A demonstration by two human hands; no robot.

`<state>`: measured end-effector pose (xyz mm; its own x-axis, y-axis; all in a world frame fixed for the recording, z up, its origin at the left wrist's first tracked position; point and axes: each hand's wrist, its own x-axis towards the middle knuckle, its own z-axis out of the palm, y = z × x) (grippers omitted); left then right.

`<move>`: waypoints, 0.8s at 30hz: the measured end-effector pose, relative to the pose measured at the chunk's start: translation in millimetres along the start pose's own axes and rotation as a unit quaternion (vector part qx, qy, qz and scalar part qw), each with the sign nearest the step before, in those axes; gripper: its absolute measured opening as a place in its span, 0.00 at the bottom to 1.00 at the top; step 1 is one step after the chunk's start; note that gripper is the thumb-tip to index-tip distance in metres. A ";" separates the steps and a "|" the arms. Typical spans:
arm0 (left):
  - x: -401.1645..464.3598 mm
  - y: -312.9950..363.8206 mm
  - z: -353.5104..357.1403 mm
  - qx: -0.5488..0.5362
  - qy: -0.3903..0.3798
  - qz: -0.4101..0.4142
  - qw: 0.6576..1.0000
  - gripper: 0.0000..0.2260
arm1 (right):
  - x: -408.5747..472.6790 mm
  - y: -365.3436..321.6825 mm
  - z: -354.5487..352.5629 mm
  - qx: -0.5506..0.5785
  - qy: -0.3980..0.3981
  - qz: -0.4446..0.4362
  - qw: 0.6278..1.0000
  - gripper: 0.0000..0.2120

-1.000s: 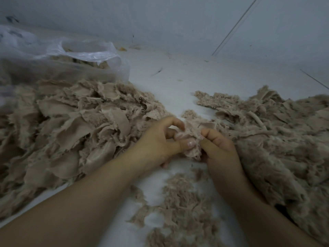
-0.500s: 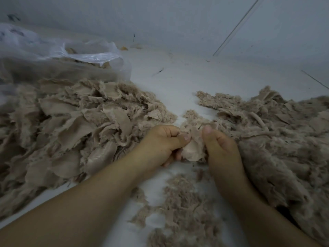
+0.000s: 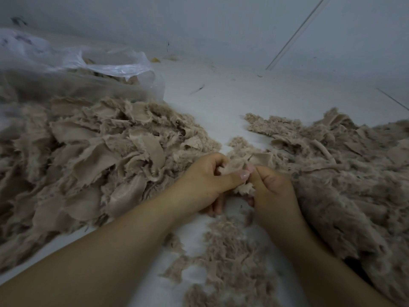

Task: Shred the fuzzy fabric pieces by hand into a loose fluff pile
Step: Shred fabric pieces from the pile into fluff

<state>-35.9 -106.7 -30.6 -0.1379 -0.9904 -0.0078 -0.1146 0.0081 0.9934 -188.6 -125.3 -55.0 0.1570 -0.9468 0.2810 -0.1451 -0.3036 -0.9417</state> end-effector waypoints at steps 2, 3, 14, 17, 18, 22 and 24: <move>-0.8 -1.6 1.2 -0.014 0.020 0.022 0.999 0.11 | 0.0 -0.2 0.6 -0.009 -0.034 -0.004 0.999 0.19; -0.4 -2.7 2.2 -0.023 0.033 0.042 0.998 0.07 | 0.1 0.3 0.5 -0.010 -0.046 -0.004 0.999 0.20; 0.6 -4.4 -5.3 -0.124 0.012 0.039 0.991 0.12 | -2.7 1.2 2.9 -0.018 -0.066 -0.046 0.997 0.22; 1.6 -2.9 -7.2 -0.124 -0.016 0.023 0.992 0.13 | -3.5 0.5 4.3 0.014 -0.088 -0.047 0.995 0.20; 1.9 -3.1 -7.0 -0.123 -0.006 0.027 0.992 0.10 | -3.4 0.1 4.7 0.017 -0.093 -0.048 0.994 0.19; 0.8 -6.5 -1.5 -0.183 0.072 0.038 0.980 0.05 | -3.0 -1.0 3.8 -0.012 -0.097 -0.053 0.994 0.20; 2.5 -8.0 0.9 -0.219 0.110 0.030 0.969 0.10 | -3.4 -0.5 3.2 -0.028 -0.092 -0.051 0.994 0.19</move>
<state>-36.1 -109.1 -38.7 0.0880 -0.9957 0.0283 0.3218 0.0552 0.9452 -185.9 -121.6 -56.1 0.3481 -0.8771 0.3309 -0.1722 -0.4068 -0.8971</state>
